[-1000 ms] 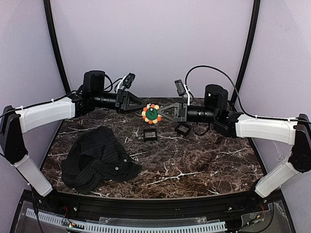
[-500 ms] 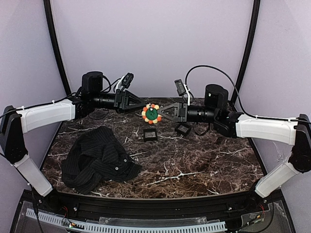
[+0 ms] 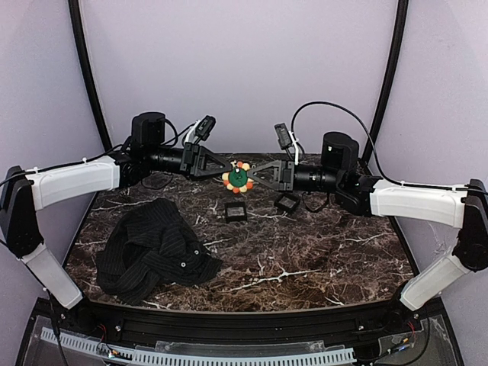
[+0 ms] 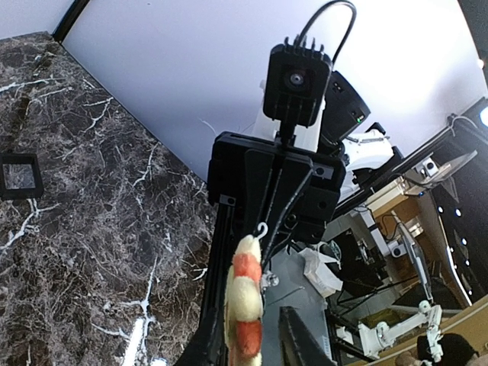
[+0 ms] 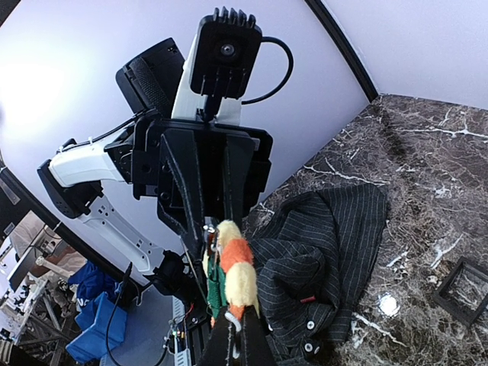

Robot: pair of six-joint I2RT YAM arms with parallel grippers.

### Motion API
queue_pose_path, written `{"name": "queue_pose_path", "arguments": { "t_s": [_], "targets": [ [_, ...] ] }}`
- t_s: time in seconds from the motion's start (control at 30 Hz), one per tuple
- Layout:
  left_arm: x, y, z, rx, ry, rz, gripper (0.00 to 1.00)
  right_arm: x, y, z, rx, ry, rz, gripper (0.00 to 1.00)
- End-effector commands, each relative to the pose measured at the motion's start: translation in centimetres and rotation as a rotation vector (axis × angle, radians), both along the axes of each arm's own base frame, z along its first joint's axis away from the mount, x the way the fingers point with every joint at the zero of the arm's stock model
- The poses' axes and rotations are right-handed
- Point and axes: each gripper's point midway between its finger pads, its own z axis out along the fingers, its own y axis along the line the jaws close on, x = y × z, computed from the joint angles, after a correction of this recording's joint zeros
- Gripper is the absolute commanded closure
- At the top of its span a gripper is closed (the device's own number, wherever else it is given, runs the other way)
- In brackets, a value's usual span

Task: Remove the brooch from the garment
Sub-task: Pass from the right arm to the left, then close the brooch securely.

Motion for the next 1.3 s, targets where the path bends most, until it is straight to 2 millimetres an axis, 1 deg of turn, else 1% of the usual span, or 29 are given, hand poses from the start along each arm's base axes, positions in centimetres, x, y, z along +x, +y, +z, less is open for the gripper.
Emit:
{"name": "queue_pose_path", "arguments": {
  "t_s": [0.0,0.03,0.07,0.1,0.13,0.23,0.4,0.43,0.5,0.83,1.1,1.27],
  "targets": [
    [-1.0,0.0,1.9,-0.042,-0.05,-0.044,0.89,-0.5,0.1,2.0,0.044,-0.045,0.008,1.0],
    [-1.2,-0.1,2.3,-0.059,-0.067,-0.053,0.95,-0.6,0.1,2.0,0.044,-0.046,0.012,1.0],
    [-1.4,0.0,2.4,-0.064,-0.064,-0.056,0.97,-0.7,0.1,2.0,0.044,-0.049,0.017,1.0],
    [-1.4,0.0,2.6,-0.072,-0.073,-0.058,0.99,-0.8,0.0,2.1,0.046,-0.053,0.023,0.97],
    [-1.4,0.0,2.7,-0.074,-0.074,-0.057,0.99,-1.0,0.0,2.2,0.049,-0.057,0.028,0.93],
    [-1.4,0.0,2.7,-0.076,-0.074,-0.057,0.99,-1.7,-0.3,2.5,0.064,-0.08,0.046,0.76],
    [-1.5,0.0,2.9,-0.088,-0.074,-0.065,0.99,-3.3,-0.5,3.3,0.09,-0.127,0.098,0.49],
    [-1.5,0.0,2.9,-0.09,-0.076,-0.067,0.99,-3.5,-0.4,3.4,0.09,-0.133,0.104,0.45],
    [-1.6,0.0,3.0,-0.095,-0.076,-0.069,0.99,-3.5,-0.3,3.6,0.09,-0.143,0.101,0.41],
    [-2.2,-0.2,3.5,-0.111,-0.088,-0.097,0.99,-2.1,1.0,3.2,0.05,-0.136,0.077,0.4],
    [-2.3,-0.3,3.5,-0.112,-0.09,-0.104,0.99,-1.4,1.6,3.1,0.038,-0.133,0.07,0.5],
    [-2.3,-0.3,3.5,-0.112,-0.091,-0.107,0.99,-1.0,1.7,2.7,0.029,-0.116,0.056,0.52]
  ]
}}
